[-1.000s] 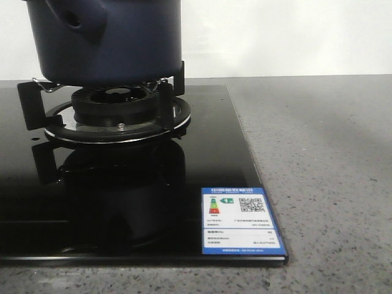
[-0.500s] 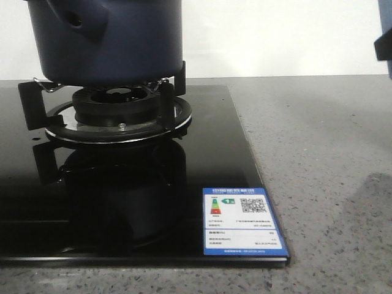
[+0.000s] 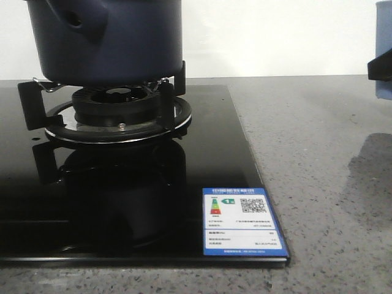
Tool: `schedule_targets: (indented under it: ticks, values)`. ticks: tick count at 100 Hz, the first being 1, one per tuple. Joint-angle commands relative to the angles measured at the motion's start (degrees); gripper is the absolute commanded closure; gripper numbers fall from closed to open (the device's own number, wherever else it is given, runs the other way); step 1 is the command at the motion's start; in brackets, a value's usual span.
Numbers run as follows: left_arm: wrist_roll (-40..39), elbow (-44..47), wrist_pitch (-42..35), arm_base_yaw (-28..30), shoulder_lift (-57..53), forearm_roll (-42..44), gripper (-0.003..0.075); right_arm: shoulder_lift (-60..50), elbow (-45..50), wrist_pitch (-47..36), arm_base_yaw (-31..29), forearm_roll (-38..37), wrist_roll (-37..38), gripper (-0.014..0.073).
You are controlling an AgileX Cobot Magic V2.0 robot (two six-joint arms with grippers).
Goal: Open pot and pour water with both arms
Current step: 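Set the blue cup back on the countertop and open the right gripper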
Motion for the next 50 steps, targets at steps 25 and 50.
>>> schedule_targets:
  ticks: [25, 50]
  values:
    - [-0.42, -1.91, -5.31, 0.16, -1.73, 0.09, 0.0363, 6.26, -1.83, -10.65, -0.67, 4.73, -2.61, 0.0263]
    - [-0.42, -1.91, -5.06, 0.16, -1.73, 0.09, 0.0363, 6.49, -1.83, -11.07, -0.67, 4.37, -2.61, 0.0263]
